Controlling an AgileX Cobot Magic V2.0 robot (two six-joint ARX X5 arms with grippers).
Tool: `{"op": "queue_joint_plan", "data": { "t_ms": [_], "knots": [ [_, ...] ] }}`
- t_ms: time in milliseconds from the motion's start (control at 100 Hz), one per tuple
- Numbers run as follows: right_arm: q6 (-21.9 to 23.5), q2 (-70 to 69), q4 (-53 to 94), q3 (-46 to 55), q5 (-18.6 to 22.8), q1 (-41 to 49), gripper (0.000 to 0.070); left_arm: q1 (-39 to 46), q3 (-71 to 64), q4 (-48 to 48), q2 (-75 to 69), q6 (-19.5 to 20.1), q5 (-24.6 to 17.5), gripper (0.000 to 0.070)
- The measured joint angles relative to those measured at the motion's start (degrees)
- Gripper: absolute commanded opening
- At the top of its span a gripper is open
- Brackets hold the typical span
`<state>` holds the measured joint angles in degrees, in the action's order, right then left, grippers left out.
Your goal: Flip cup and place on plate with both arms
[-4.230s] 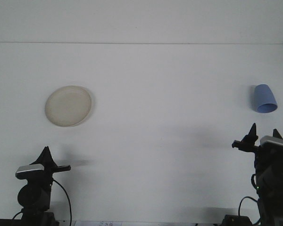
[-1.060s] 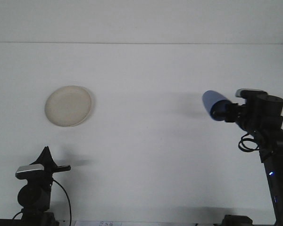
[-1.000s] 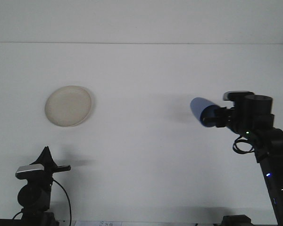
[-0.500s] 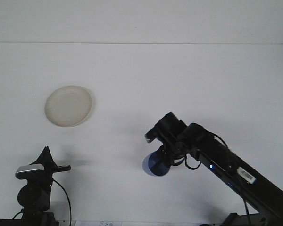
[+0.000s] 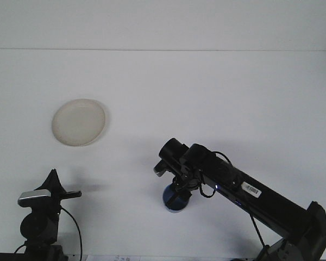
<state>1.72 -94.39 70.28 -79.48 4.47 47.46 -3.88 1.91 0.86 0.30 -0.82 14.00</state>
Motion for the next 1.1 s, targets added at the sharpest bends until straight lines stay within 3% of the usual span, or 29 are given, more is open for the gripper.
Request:
{"op": "queue_joint_plan", "data": {
  "t_ms": [50, 100, 400, 580, 730, 880, 1100],
  "knots": [
    [0.0, 0.0, 0.0, 0.0, 0.0, 0.0, 0.0404, 0.0, 0.0, 0.0, 0.0, 0.0, 0.0, 0.0015],
    [0.0, 0.0, 0.0, 0.0, 0.0, 0.0, 0.0438, 0.0, 0.0, 0.0, 0.0, 0.0, 0.0, 0.0015],
    [-1.9, 2.0, -0.4, -3.5, 0.0, -0.3, 0.0438, 0.0, 0.0, 0.0, 0.0, 0.0, 0.0, 0.0015],
    [-2.4, 13.7, -3.9, -4.5, -0.3, -1.3, 0.0438, 0.0, 0.0, 0.0, 0.0, 0.0, 0.0, 0.0015],
    [-2.4, 25.8, -9.6, -4.0, -3.9, -1.8, 0.0438, 0.0, 0.0, 0.0, 0.0, 0.0, 0.0, 0.0015],
    [-1.4, 40.6, -19.8, 4.2, -9.0, -1.9, 0.0438, 0.0, 0.0, 0.0, 0.0, 0.0, 0.0, 0.0015],
    [0.4, 63.0, -35.0, 25.8, -15.0, -1.9, 0.0438, 0.0, 0.0, 0.0, 0.0, 0.0, 0.0, 0.0015]
  ]
}}
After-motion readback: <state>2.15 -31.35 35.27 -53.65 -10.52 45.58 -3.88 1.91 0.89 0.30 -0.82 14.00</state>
